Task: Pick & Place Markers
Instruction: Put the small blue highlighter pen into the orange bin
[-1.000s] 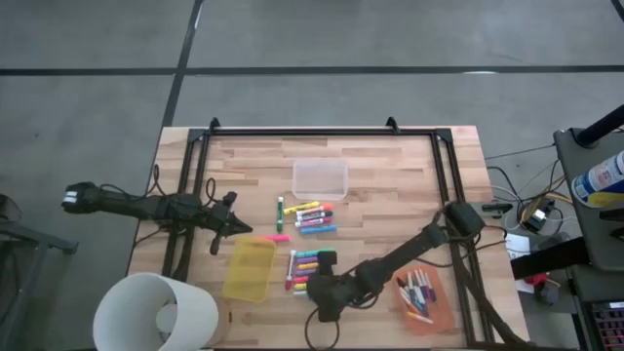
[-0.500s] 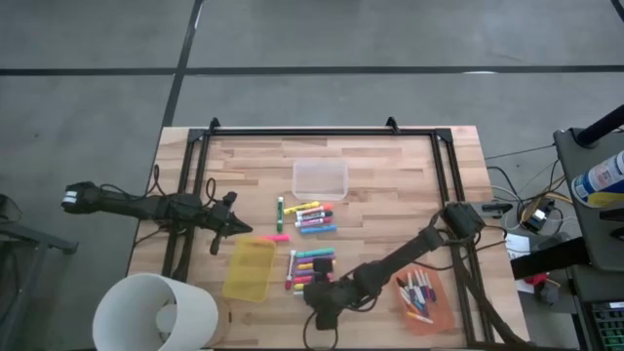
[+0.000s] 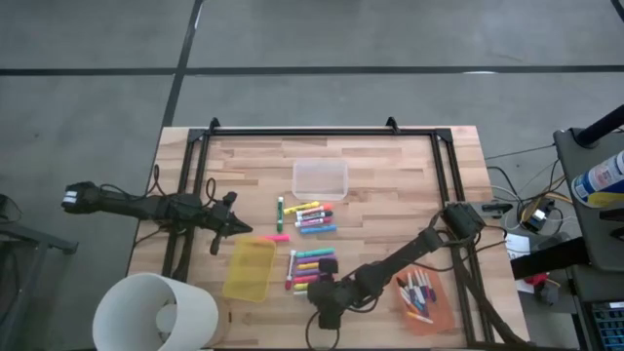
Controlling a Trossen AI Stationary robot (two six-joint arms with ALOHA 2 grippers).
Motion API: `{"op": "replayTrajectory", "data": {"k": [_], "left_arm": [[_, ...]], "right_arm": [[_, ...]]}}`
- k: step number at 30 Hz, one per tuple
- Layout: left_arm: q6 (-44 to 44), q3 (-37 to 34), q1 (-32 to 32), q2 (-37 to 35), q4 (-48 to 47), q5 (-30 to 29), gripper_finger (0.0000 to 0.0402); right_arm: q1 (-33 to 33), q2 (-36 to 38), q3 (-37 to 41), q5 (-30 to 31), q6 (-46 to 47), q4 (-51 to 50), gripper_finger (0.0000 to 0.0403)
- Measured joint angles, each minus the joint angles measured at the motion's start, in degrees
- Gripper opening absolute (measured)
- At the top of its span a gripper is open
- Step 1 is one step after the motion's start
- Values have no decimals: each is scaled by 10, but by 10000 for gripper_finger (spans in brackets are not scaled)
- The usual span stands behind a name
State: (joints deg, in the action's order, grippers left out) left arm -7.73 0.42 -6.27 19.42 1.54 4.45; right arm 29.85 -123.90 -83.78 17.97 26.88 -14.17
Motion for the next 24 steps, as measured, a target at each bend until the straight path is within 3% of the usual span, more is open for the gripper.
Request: {"op": "replayTrajectory", "data": {"k": [24], "left_arm": [[0, 0, 0, 0, 0, 0, 0]], "right_arm": [[-1, 2, 53, -13, 51, 38, 117]]}}
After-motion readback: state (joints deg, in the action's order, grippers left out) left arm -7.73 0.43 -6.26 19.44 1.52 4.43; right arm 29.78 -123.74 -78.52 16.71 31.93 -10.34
